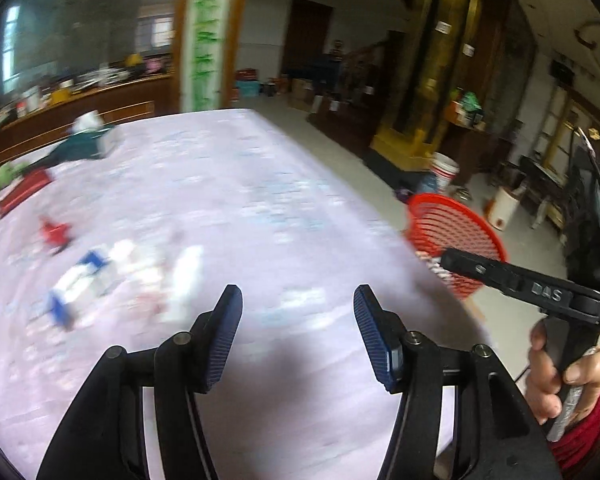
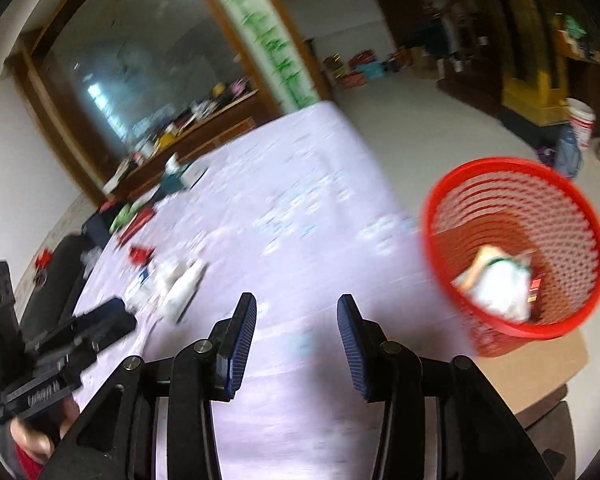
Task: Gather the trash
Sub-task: 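Move both open tools back over the table, then close the left tool on the blue-white medicine box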
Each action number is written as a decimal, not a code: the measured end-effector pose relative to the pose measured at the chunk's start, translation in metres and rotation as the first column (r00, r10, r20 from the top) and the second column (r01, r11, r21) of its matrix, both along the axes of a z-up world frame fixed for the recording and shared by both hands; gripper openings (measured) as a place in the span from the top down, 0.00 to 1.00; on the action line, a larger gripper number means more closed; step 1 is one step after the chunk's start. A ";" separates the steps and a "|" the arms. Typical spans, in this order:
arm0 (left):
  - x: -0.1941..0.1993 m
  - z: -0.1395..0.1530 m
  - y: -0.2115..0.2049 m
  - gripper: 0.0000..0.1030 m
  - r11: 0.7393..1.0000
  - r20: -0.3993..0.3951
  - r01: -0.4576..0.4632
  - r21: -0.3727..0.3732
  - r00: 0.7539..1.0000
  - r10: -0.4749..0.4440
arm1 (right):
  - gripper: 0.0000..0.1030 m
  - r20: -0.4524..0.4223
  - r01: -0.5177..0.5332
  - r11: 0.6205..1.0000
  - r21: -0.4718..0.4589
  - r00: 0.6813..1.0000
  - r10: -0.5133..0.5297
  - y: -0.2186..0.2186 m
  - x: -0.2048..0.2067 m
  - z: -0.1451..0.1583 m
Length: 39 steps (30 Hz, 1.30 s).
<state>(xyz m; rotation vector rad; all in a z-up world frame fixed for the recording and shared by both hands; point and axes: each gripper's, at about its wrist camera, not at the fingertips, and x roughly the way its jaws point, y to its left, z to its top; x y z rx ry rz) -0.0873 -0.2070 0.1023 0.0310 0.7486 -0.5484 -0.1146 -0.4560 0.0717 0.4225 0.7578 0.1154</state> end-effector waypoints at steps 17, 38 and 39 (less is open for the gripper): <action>0.133 -0.059 0.130 0.43 0.986 -0.159 -0.143 0.083 0.975 0.155 | 0.56 -0.056 -0.180 0.982 -0.055 0.983 0.177 0.098 0.027 -0.008; 0.151 -0.080 0.123 0.65 0.968 -0.150 -0.202 0.146 0.963 0.224 | 0.56 -0.132 -0.205 0.979 -0.009 0.970 0.202 0.134 0.075 -0.018; 0.147 -0.080 0.126 0.65 0.964 -0.147 -0.222 0.148 0.959 0.243 | 0.56 -0.137 -0.204 0.979 -0.003 0.970 0.202 0.136 0.080 -0.019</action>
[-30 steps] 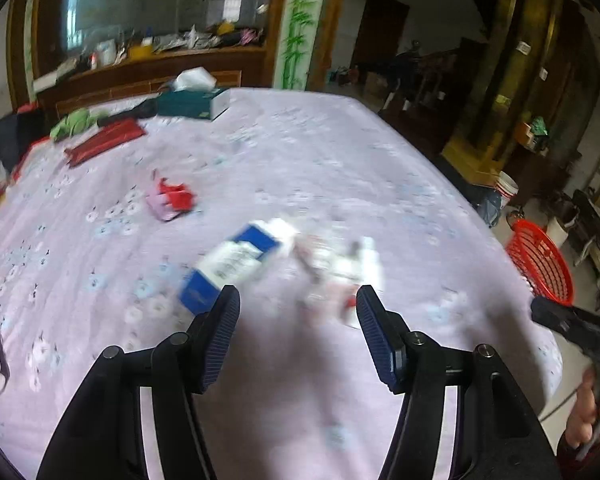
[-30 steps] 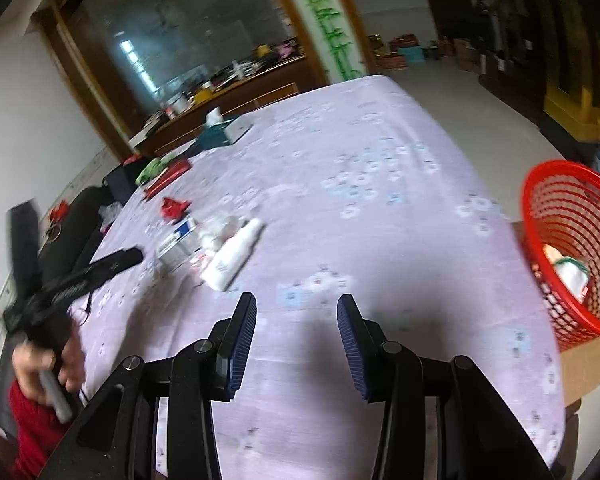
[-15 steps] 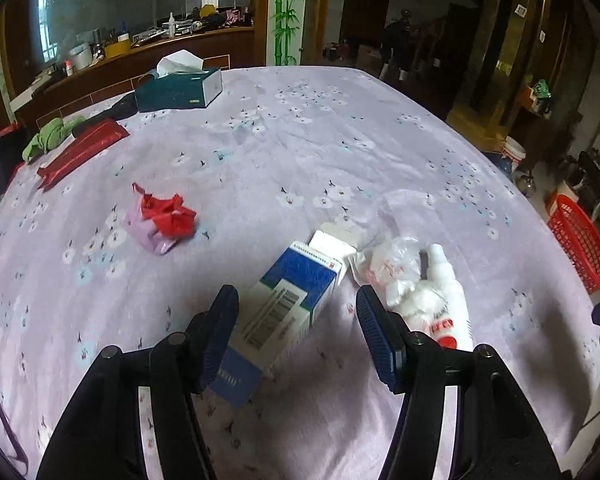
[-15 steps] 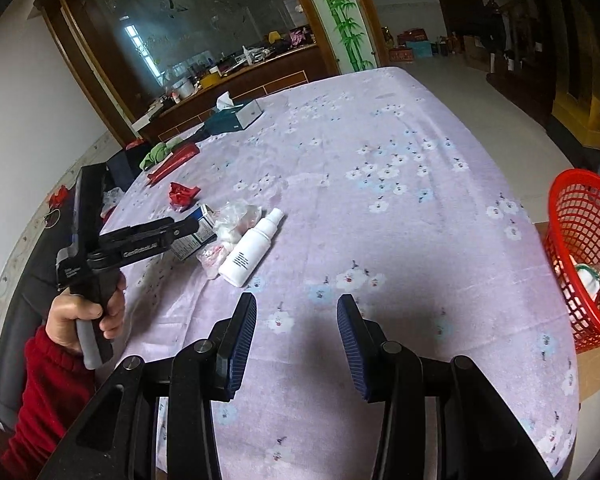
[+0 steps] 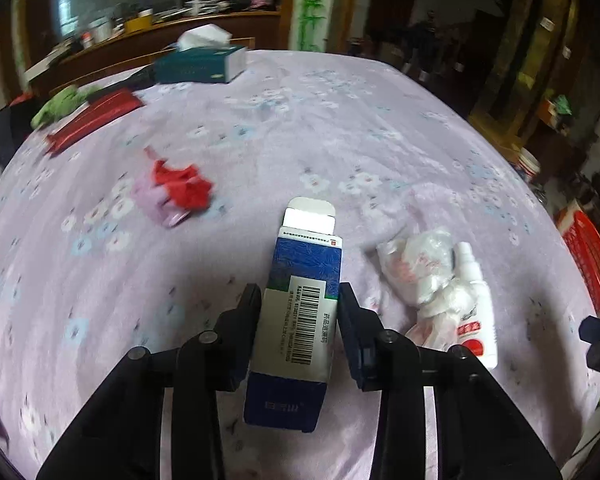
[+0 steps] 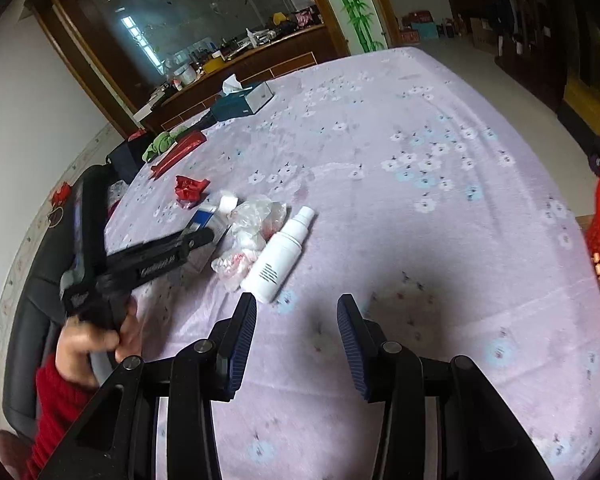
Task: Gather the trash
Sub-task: 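Close the left tool on the blue-white medicine box, then grasp the white spray bottle with the right tool while the left tool holds the medicine box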
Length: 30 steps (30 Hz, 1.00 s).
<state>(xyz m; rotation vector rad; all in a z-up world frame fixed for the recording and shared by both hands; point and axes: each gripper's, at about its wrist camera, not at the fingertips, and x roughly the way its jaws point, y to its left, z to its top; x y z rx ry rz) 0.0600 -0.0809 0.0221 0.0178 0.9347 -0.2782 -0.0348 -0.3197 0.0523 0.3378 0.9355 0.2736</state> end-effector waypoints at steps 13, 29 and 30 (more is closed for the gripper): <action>-0.087 0.016 0.018 0.64 0.995 0.098 -0.079 -0.065 0.992 0.085 | 0.62 -0.115 0.003 1.000 -0.011 0.993 -0.004 0.044 0.061 -0.029; -0.110 0.014 0.015 0.64 0.987 0.186 -0.156 -0.041 0.969 0.160 | 0.65 -0.109 -0.033 0.980 -0.197 0.994 0.011 0.075 0.073 -0.049; -0.110 0.014 0.013 0.64 0.987 0.190 -0.154 -0.038 0.969 0.159 | 0.68 -0.106 -0.034 0.977 -0.211 0.994 0.012 0.076 0.073 -0.049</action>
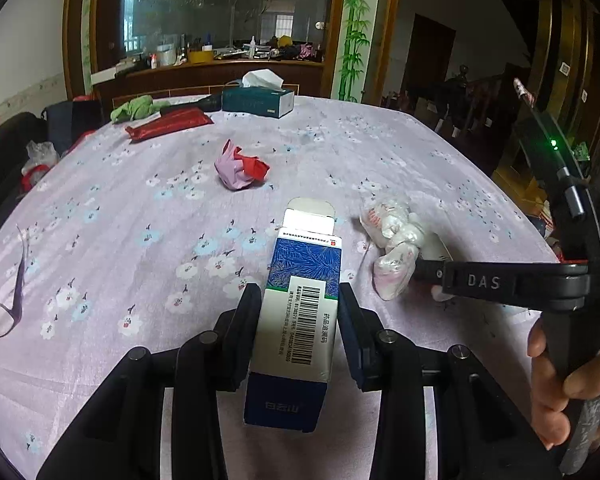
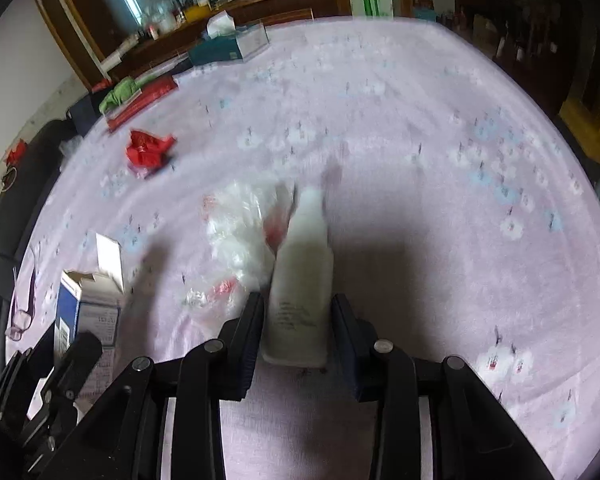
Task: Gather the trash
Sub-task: 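Grasp the white spray bottle with the right tool while the left tool holds the medicine box, then hold the medicine box and spray bottle above the table with both tools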
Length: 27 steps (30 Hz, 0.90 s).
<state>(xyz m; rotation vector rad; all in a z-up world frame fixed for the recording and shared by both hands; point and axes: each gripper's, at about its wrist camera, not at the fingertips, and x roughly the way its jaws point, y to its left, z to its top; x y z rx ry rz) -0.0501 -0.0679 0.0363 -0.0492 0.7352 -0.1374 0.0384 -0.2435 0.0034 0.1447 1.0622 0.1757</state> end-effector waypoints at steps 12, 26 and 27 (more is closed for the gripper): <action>-0.006 0.001 -0.005 0.64 0.998 0.020 -0.034 0.043 0.999 0.033 | 0.69 0.161 -0.054 0.998 0.032 0.986 0.048 -0.007 -0.052 0.021; -0.009 0.005 -0.013 0.64 0.993 0.057 -0.046 0.113 0.998 0.040 | 0.69 0.119 -0.075 0.997 0.024 0.990 0.072 -0.011 -0.070 0.013; -0.009 0.006 -0.013 0.64 0.992 0.060 -0.046 0.114 0.997 0.040 | 0.69 0.115 -0.078 0.997 0.022 0.991 0.075 -0.010 -0.071 0.012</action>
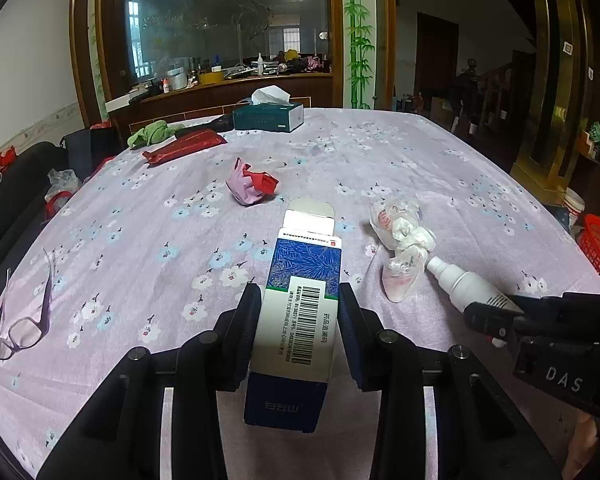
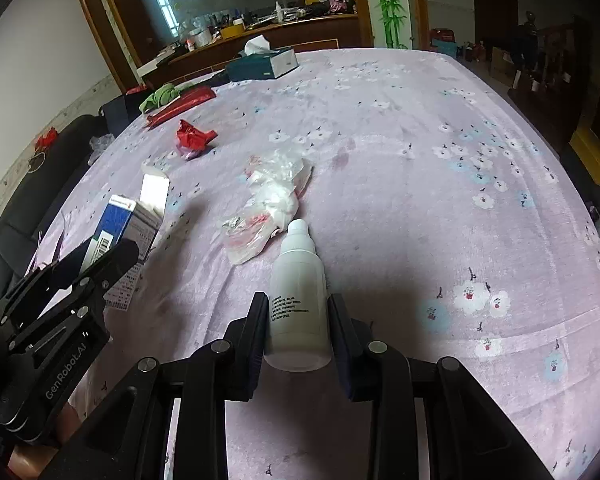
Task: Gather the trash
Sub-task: 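Hold the medicine box and spray bottle above the table with both tools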
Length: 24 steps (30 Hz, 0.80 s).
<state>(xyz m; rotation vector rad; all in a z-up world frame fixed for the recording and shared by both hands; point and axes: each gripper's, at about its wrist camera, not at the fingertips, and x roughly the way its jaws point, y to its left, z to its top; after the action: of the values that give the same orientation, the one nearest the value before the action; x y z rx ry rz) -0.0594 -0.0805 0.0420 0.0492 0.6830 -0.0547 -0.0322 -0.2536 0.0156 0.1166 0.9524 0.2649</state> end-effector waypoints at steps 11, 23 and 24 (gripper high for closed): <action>-0.001 0.001 -0.001 0.64 1.000 0.010 0.001 0.005 1.000 -0.001 | 0.68 -0.044 -0.014 1.000 -0.021 0.999 0.014 0.007 0.006 -0.002; -0.001 0.001 -0.001 0.64 1.000 0.010 0.001 0.004 1.000 -0.001 | 0.68 -0.073 -0.025 0.999 -0.026 0.997 0.023 0.011 0.014 -0.003; -0.001 0.001 -0.001 0.64 1.000 0.010 0.002 0.003 1.000 -0.002 | 0.68 -0.075 -0.026 0.999 -0.027 0.997 0.024 0.011 0.014 -0.002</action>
<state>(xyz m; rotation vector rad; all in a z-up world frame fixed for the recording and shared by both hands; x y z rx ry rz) -0.0606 -0.0815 0.0430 0.0533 0.6733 -0.0548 -0.0180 -0.2428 0.0134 0.0892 1.0316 0.2716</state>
